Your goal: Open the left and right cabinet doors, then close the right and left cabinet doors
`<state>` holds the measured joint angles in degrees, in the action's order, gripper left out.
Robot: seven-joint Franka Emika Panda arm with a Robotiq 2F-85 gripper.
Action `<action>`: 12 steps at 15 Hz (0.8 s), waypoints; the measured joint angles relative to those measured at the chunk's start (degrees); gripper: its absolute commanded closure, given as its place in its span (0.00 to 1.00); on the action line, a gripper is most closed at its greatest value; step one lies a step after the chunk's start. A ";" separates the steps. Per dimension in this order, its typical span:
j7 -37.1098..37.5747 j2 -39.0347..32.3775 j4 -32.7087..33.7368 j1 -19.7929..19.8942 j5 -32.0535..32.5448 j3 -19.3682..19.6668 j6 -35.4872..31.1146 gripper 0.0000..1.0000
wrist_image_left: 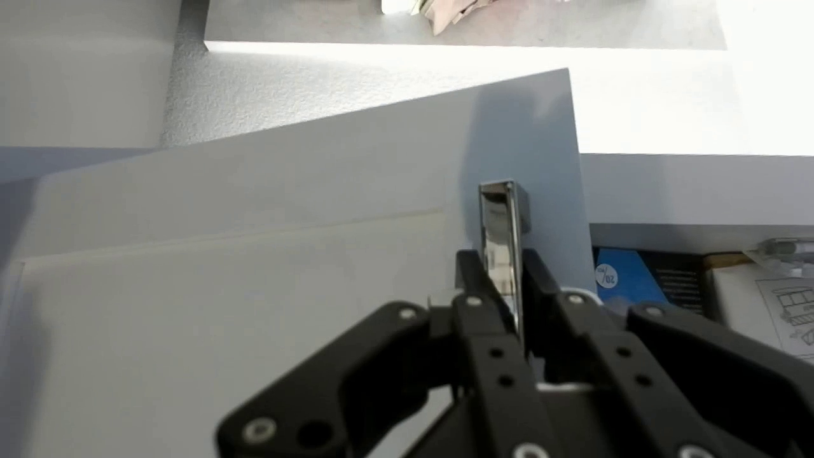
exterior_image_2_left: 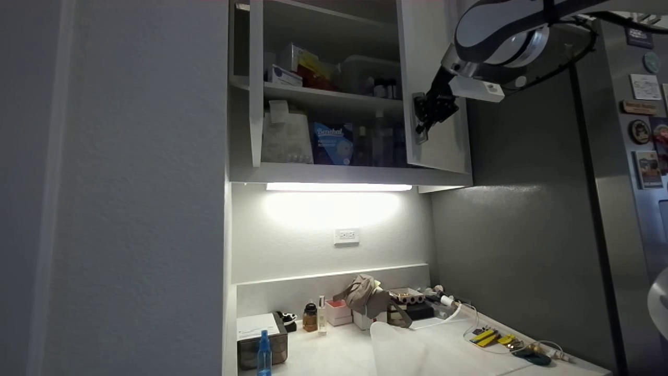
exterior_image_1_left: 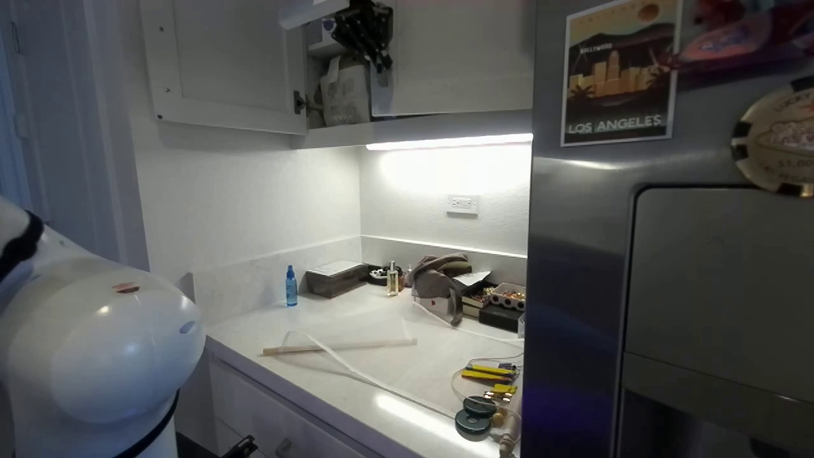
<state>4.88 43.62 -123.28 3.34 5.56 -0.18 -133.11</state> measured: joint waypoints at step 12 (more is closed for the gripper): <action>-1.44 12.64 -8.46 2.05 0.57 1.91 0.95 0.52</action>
<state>3.44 56.26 -131.74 5.39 6.13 1.73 -132.16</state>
